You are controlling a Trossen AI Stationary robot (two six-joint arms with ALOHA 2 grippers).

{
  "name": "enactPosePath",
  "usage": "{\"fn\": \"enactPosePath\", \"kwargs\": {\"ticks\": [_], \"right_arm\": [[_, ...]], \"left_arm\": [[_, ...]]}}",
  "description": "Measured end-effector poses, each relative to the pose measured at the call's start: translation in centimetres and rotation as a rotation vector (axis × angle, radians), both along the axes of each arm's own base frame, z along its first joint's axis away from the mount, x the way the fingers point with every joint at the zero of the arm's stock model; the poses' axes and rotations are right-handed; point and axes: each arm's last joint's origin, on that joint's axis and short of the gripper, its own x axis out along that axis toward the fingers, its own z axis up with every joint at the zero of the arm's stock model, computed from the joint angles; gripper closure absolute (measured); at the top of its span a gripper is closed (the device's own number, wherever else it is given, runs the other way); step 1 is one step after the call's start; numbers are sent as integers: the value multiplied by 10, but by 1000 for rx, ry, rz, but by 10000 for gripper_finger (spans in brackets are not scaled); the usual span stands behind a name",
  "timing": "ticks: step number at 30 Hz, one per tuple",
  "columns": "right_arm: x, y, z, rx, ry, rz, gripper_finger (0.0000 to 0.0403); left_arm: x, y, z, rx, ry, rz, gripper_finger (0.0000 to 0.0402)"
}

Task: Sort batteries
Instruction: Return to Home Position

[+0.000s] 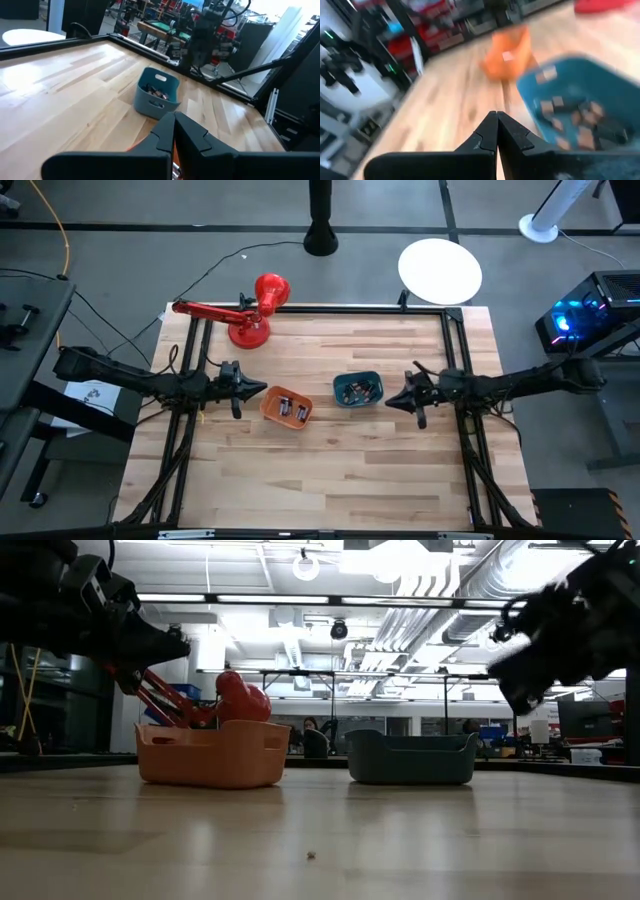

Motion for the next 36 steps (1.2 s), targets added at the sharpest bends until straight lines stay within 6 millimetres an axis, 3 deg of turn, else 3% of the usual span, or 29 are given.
{"fn": "enactPosePath", "kwargs": {"ticks": [7, 11, 20, 26, 36], "right_arm": [[-9, 0, -23, -2, 248, 1, 403], [-23, 0, -24, 2, 311, -3, 403], [-40, -1, 19, -16, -154, -56, 402], [-47, -1, 38, -15, -367, -60, 402], [-46, -1, 34, -15, -320, -56, 402]], "left_arm": [[0, 0, 0, 1, 5, 0, 399], [-8, 1, -1, 4, 35, 1, 399], [-30, 6, 2, 1, 13, 17, 399], [-41, 12, 17, -16, -166, 63, 399], [-41, 14, 16, -13, -162, 93, 399]]}}
